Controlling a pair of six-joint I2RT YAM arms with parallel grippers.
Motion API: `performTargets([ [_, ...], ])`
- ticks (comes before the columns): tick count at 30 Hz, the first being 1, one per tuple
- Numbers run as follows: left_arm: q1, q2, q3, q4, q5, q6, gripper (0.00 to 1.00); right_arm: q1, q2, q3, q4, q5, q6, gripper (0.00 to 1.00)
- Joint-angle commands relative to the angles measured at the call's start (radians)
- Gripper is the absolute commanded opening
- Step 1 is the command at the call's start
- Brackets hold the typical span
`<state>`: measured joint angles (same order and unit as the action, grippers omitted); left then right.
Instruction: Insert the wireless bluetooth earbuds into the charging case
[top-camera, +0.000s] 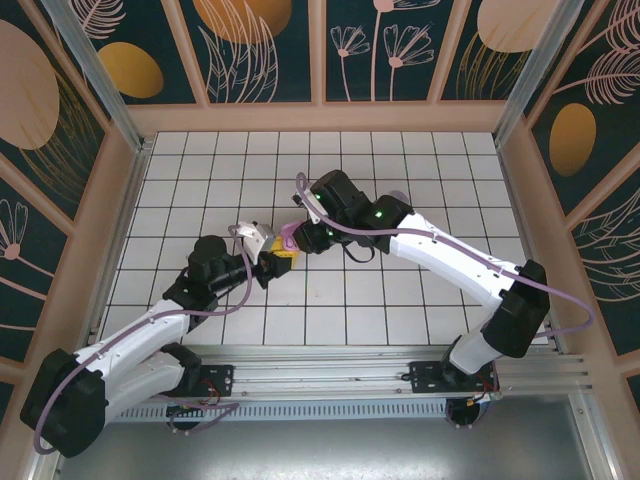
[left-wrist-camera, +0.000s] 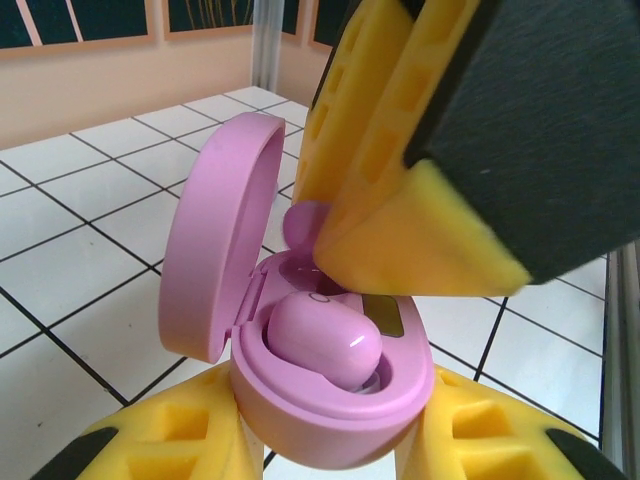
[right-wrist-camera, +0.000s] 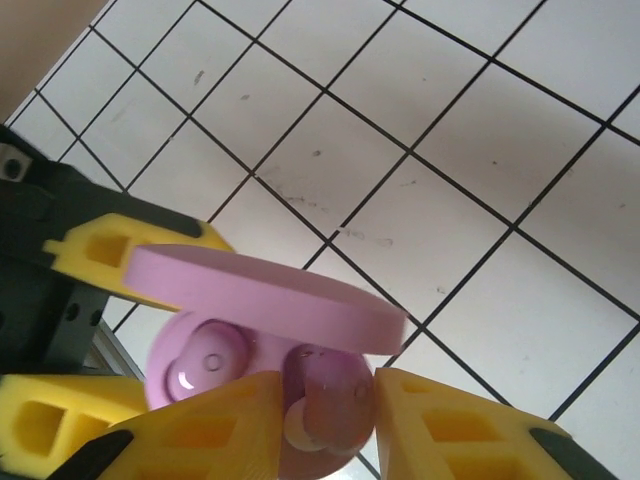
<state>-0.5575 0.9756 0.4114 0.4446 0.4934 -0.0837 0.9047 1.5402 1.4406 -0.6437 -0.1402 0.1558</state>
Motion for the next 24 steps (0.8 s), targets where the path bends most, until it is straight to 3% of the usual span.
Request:
performTargets([
  [1,-0.002,-0.021,0.01,0.022,0.007,-0.01,0.01,-0.01,-0.021,-0.011,0.033,-0.039,0.028,0.3],
  [15,-0.002,-0.029,0.013,0.016,0.005,-0.01,0.01,-0.012,-0.046,-0.032,0.046,-0.065,0.004,0.26],
  [24,-0.002,-0.019,0.01,0.045,0.032,-0.018,0.01,-0.028,-0.104,-0.018,0.055,-0.063,0.015,0.35],
])
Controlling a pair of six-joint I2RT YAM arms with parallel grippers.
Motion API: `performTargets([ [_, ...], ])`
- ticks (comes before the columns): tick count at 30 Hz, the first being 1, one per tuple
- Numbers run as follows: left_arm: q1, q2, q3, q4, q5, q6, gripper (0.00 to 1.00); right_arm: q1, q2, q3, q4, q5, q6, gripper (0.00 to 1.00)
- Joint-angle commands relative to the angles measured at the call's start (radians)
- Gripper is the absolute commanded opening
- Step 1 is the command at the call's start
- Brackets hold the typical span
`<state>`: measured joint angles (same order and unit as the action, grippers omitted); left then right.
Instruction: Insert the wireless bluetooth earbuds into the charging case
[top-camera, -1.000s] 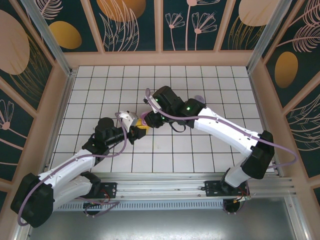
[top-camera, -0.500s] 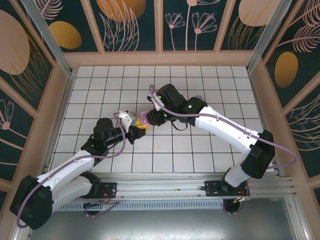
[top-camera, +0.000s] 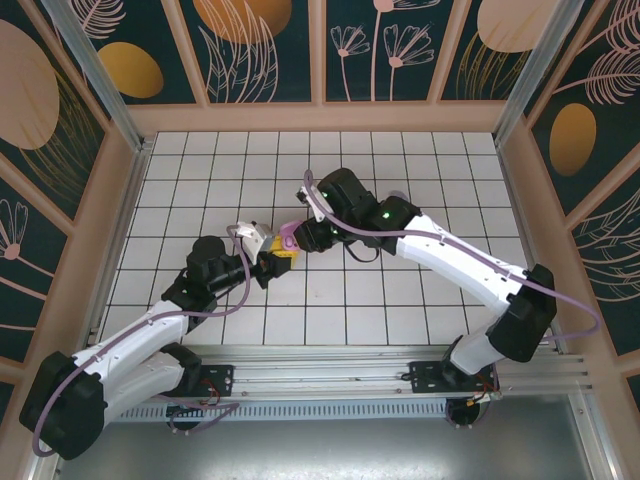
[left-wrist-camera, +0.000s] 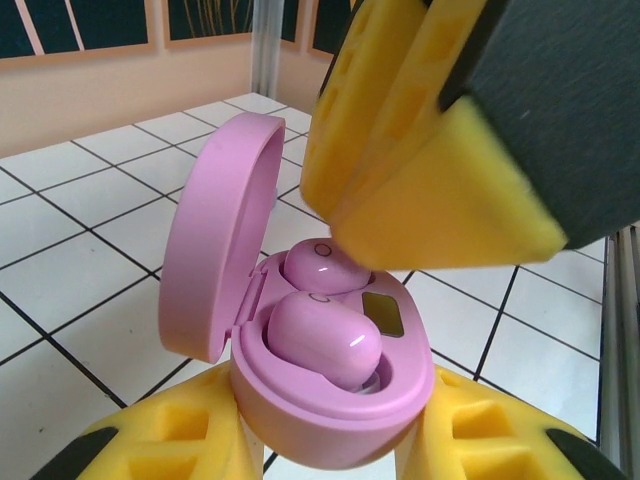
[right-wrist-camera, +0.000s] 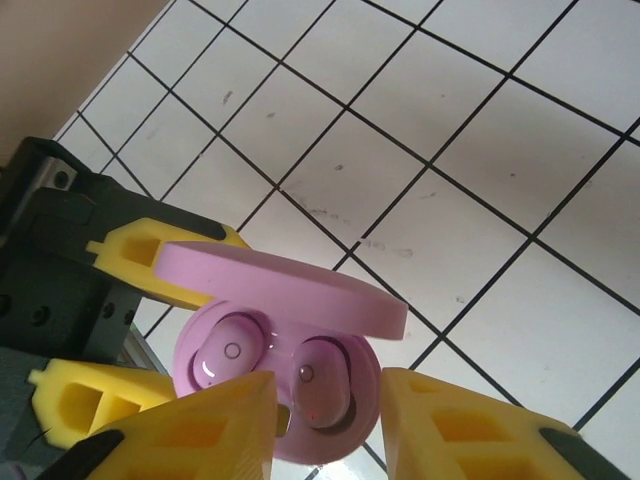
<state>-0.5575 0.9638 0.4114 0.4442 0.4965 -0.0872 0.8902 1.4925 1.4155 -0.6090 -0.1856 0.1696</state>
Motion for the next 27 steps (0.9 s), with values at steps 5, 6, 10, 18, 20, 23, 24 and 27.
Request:
performTargets([
  [5,-0.002,0.011,0.023,0.079,0.089,-0.02,0.02,-0.053,-0.121,0.01,0.047,-0.033,0.02,0.36],
  [6,-0.002,0.015,0.024,0.088,0.102,-0.02,0.02,-0.063,-0.136,0.006,0.054,-0.04,0.025,0.36],
  [10,-0.002,0.035,0.034,0.129,0.171,-0.014,0.03,-0.114,-0.183,-0.016,0.097,-0.072,0.05,0.36],
  [18,-0.002,0.115,0.12,0.124,0.289,0.026,0.03,-0.154,-0.17,-0.028,0.14,-0.129,0.064,0.35],
  [20,-0.002,0.128,0.13,0.148,0.298,0.024,0.03,-0.154,-0.159,-0.031,0.155,-0.145,0.069,0.35],
  [23,-0.001,0.149,0.151,0.171,0.314,0.017,0.02,-0.154,-0.149,-0.036,0.174,-0.164,0.078,0.34],
  [24,-0.002,0.158,0.16,0.171,0.317,0.011,0.02,-0.154,-0.147,-0.039,0.175,-0.169,0.079,0.34],
  [27,-0.002,0.173,0.168,0.198,0.326,-0.014,0.02,-0.154,-0.149,-0.048,0.167,-0.17,0.08,0.34],
])
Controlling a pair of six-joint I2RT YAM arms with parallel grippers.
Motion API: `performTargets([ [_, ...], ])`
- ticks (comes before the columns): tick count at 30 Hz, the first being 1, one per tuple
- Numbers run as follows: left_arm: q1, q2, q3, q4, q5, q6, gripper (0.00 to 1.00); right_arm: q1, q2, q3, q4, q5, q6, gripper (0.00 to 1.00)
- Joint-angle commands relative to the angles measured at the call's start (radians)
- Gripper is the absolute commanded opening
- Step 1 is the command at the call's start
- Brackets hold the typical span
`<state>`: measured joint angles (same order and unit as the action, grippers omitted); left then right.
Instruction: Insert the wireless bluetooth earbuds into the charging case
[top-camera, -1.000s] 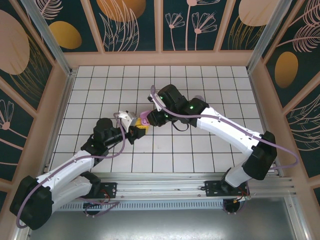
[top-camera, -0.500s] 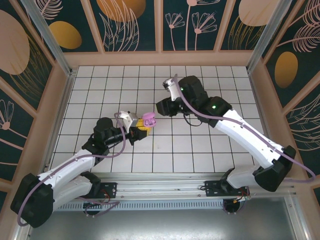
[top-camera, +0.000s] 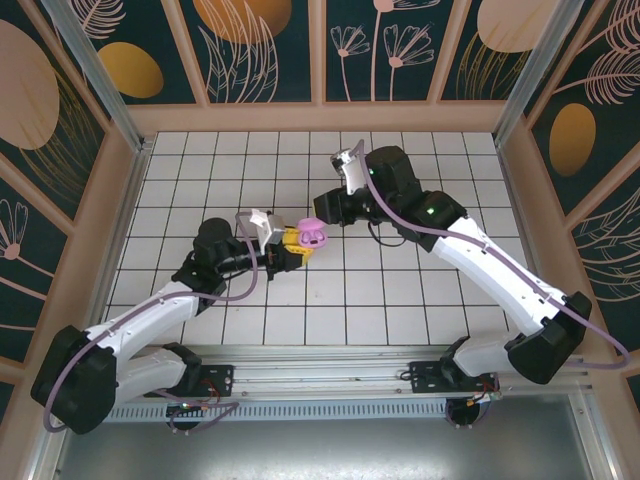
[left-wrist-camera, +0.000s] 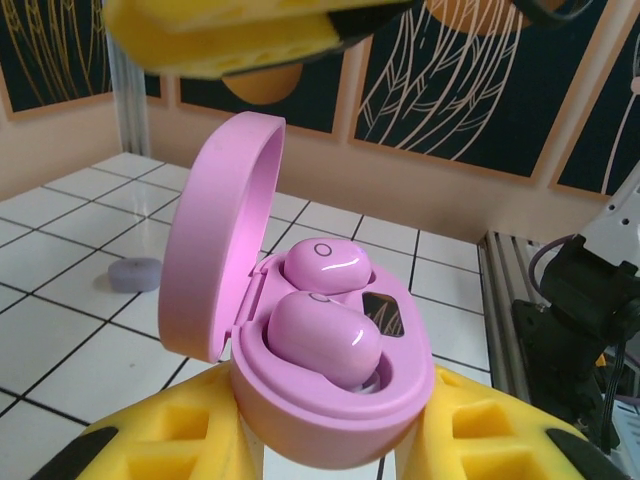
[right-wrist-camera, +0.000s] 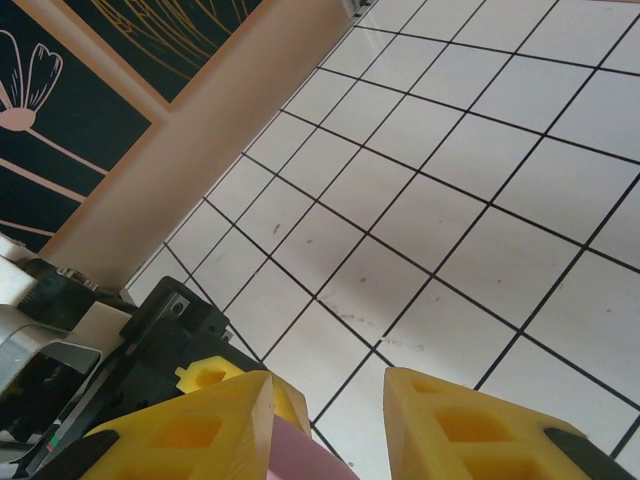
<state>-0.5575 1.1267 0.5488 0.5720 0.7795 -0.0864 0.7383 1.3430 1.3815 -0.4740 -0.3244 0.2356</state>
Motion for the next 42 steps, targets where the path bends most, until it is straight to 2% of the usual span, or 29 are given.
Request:
performTargets([
  [1,-0.002,0.011,0.03,0.086,0.045,-0.023,0.02,-0.003,-0.001,-0.018,0.027,-0.032,0.014,0.34],
  [6,-0.002,0.016,0.03,0.114,0.037,-0.04,0.02,-0.002,-0.034,-0.07,0.003,-0.04,0.018,0.34],
  [16,-0.001,0.017,0.025,0.126,0.001,-0.044,0.02,-0.002,-0.195,-0.189,0.032,-0.016,0.067,0.35],
  [19,-0.002,0.016,0.024,0.129,0.001,-0.045,0.02,-0.016,-0.222,-0.214,0.07,-0.013,0.113,0.42],
  [22,-0.002,0.012,0.025,0.137,0.001,-0.05,0.02,-0.031,-0.23,-0.259,0.15,-0.076,0.188,0.53],
  [29,-0.002,-0.007,0.021,0.177,0.003,-0.08,0.02,-0.045,-0.209,-0.354,0.33,-0.196,0.341,0.59],
  [35,-0.002,-0.012,0.019,0.202,-0.006,-0.101,0.03,-0.054,-0.178,-0.399,0.448,-0.317,0.446,0.6],
  [39,-0.002,0.004,0.02,0.223,-0.002,-0.119,0.03,-0.056,-0.158,-0.421,0.516,-0.385,0.499,0.53],
  [42,-0.002,0.011,0.022,0.223,-0.001,-0.127,0.03,-0.056,-0.144,-0.432,0.546,-0.412,0.524,0.44],
])
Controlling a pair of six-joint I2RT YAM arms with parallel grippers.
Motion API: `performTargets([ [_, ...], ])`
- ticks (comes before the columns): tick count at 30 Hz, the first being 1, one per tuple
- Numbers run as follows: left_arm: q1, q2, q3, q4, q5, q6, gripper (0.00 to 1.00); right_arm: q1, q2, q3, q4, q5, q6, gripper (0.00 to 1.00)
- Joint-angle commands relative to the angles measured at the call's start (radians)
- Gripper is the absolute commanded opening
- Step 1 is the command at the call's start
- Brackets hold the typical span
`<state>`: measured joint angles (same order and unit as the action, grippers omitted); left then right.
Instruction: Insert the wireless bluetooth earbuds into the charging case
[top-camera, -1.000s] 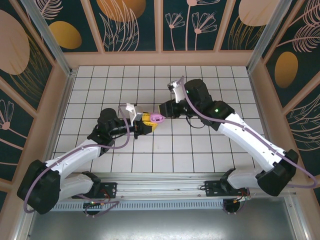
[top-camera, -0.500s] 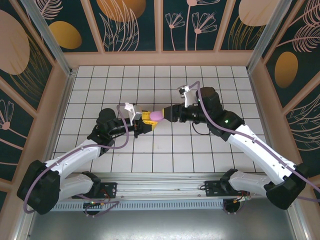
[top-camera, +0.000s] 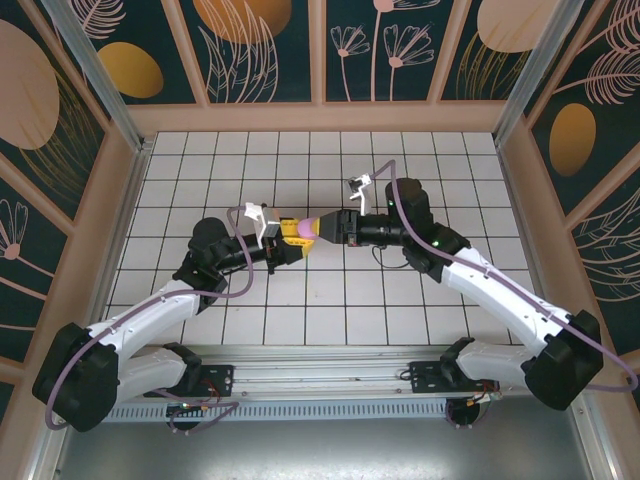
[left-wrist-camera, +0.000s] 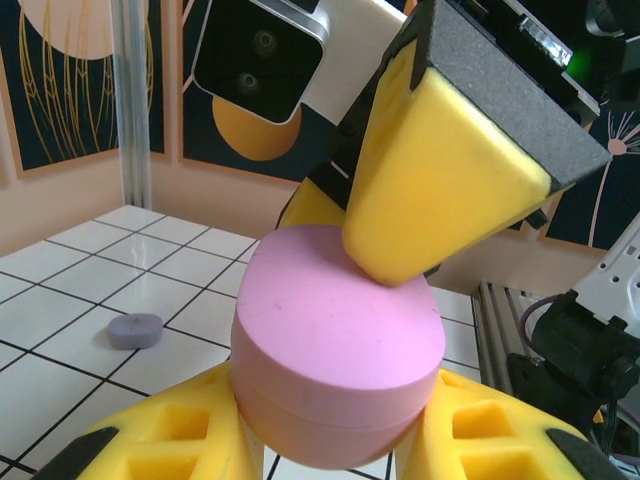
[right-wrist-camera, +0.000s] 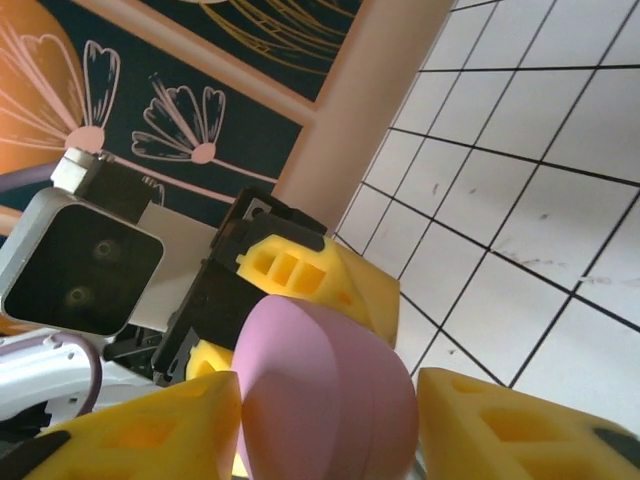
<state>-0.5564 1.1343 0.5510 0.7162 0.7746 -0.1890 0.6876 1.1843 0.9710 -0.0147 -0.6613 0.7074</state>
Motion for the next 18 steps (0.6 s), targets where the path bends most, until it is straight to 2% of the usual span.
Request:
performTargets([
  [1,-0.003,0.002,0.017,0.075,0.002,-0.026,0.04,-0.005,0.017,-0.025,0.094,-0.078,0.057,0.4],
  [4,-0.003,-0.015,0.009,0.041,-0.018,-0.013,0.1,-0.012,0.02,-0.039,0.119,-0.081,0.078,0.26],
  [6,-0.004,-0.036,0.005,-0.002,-0.042,0.006,0.15,-0.024,0.018,-0.049,0.136,-0.079,0.093,0.22],
  [13,-0.003,-0.168,-0.034,-0.191,-0.213,0.069,0.61,-0.093,0.026,-0.066,0.11,0.003,0.097,0.2],
  [18,-0.003,-0.336,-0.114,-0.271,-0.378,0.067,0.79,-0.135,0.099,-0.11,0.073,0.059,0.063,0.18],
])
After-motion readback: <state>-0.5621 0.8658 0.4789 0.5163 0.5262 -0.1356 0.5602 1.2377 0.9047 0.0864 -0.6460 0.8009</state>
